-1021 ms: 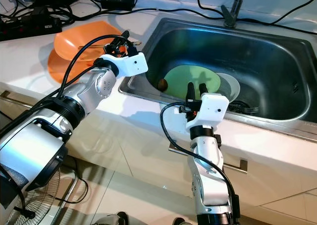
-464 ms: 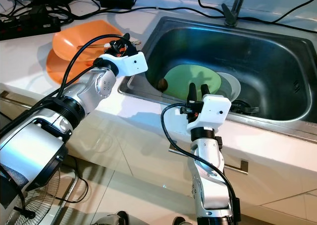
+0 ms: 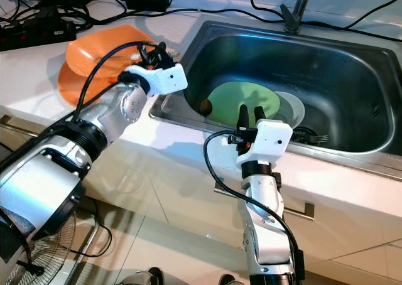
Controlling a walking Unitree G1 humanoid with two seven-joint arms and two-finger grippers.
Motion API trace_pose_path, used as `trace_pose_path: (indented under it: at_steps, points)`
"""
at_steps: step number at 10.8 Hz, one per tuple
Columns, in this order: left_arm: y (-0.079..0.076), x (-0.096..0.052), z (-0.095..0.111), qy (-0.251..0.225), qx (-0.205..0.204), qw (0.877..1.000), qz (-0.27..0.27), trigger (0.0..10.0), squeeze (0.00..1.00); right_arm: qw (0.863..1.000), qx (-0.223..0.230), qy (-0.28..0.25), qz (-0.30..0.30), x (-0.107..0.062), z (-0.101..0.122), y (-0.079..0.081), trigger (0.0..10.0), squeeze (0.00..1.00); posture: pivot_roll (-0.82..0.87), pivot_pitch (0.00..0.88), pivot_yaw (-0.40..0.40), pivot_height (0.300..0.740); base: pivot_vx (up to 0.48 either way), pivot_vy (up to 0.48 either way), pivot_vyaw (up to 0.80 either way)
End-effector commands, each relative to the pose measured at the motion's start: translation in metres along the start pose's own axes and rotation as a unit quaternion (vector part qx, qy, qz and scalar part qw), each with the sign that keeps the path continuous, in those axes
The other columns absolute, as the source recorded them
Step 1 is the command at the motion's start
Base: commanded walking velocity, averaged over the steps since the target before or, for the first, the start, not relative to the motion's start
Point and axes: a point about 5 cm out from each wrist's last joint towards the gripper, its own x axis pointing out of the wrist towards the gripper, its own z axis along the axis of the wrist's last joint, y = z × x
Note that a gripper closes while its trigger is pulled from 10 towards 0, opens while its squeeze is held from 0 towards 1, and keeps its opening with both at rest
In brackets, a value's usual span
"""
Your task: Kitchen organization
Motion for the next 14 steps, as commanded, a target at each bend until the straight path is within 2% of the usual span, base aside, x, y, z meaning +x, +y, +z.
trace_pose_path:
  at_steps: [1,2,13,14]
  points:
    - [0.011,0.003,0.004,-0.013,0.023,0.999,0.021,0.0,0.00,0.997,-0.013,0.070,-0.021,-0.007,-0.028,-0.010,10.0,0.00,0.08,0.177,0.056,0.740,0.000,0.000,0.00]
    - [0.018,0.005,0.009,-0.025,0.034,0.998,0.039,0.0,0.00,0.997,-0.013,0.068,-0.019,-0.003,-0.028,-0.010,10.0,0.00,0.09,0.165,0.052,0.740,0.000,0.000,0.00]
    - [0.020,0.006,0.010,-0.029,0.038,0.998,0.046,0.0,0.00,0.997,-0.013,0.068,-0.019,-0.002,-0.028,-0.010,10.0,0.00,0.09,0.165,0.052,0.740,0.000,0.000,0.00]
    - [0.041,-0.008,0.036,-0.153,-0.065,0.976,0.143,10.0,0.00,1.000,-0.005,0.026,0.008,0.045,-0.019,0.002,10.0,0.00,0.16,0.017,0.016,0.740,0.000,0.000,0.00]
